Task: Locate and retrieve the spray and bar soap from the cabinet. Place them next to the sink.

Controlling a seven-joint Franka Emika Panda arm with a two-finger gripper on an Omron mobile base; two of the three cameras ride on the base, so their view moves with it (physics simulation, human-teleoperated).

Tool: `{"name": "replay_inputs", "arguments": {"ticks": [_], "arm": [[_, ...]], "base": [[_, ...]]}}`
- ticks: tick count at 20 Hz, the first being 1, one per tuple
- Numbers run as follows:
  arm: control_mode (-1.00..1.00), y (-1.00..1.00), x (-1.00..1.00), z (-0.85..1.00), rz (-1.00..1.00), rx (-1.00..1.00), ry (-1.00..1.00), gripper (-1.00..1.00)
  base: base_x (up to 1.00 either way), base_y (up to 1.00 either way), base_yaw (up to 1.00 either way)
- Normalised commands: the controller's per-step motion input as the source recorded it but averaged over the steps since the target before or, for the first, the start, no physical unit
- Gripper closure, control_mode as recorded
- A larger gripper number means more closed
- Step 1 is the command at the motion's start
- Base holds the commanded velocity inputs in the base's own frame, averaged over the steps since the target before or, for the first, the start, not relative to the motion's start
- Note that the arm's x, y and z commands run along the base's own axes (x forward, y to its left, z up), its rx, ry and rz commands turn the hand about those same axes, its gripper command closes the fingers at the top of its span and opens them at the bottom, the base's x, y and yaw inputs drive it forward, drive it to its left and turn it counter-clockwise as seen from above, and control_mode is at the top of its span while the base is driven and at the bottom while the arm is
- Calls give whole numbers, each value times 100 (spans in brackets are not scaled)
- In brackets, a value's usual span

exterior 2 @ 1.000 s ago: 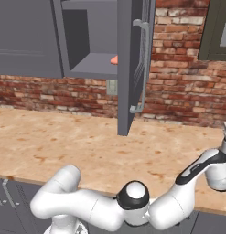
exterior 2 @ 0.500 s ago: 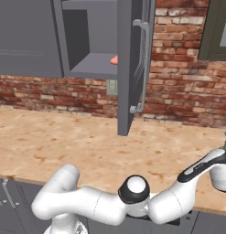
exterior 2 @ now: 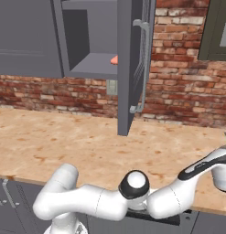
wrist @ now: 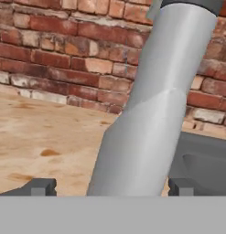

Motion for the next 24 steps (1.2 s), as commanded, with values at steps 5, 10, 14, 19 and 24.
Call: {"name": "replay_inputs", "arguments": {"ticks": [5, 10, 14, 19, 24], "arm": [[-100, 0, -1, 0, 0, 0, 0, -100], [-100, -7, -1, 0, -2, -2, 0, -100], [-100, -14, -7, 0, -4, -5, 0, -100], [-100, -19, -8, 0, -4, -5, 0, -100], [-100, -6, -35, 0, -7, -2, -1, -100]], "base": [[0, 0, 0], [0, 0, 0], [0, 0, 0], [0, 0, 0], [0, 0, 0]]}}
